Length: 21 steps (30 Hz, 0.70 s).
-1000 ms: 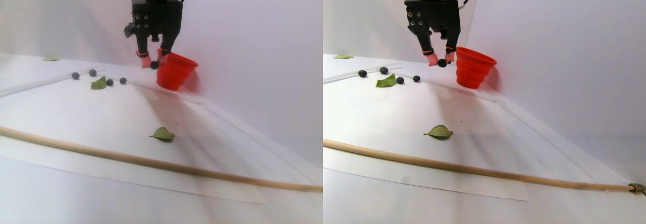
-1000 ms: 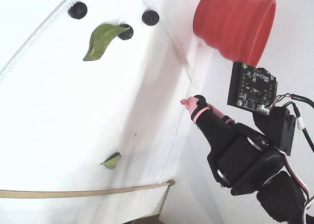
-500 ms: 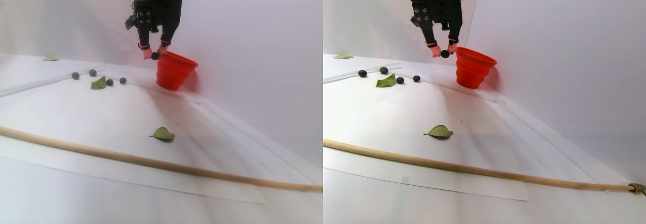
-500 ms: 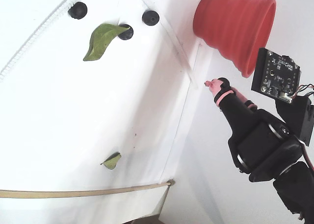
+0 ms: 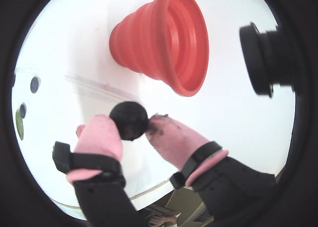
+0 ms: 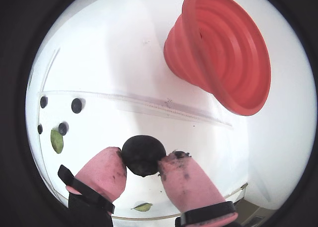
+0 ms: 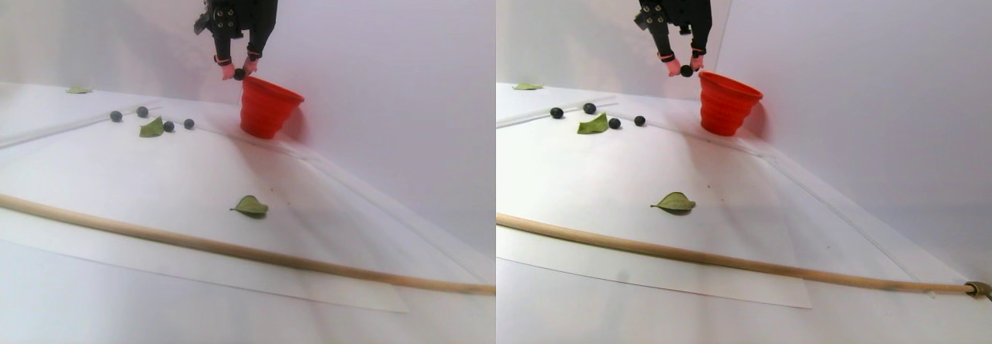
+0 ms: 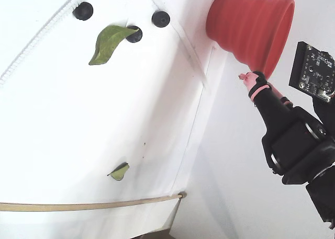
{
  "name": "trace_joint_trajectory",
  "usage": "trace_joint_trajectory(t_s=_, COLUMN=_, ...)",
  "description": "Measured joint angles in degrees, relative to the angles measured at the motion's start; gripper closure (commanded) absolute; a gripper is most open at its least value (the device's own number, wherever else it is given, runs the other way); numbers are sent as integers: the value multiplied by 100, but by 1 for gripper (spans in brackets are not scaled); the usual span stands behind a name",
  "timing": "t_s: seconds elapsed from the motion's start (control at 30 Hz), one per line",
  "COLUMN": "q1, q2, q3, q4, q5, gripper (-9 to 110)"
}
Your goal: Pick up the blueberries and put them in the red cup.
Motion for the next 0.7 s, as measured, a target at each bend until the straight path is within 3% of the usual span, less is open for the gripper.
trace_joint_trajectory(t_s=0.7, q1=334, q2=-571, q3=-747, q4=-352, q5=-229, gripper=88)
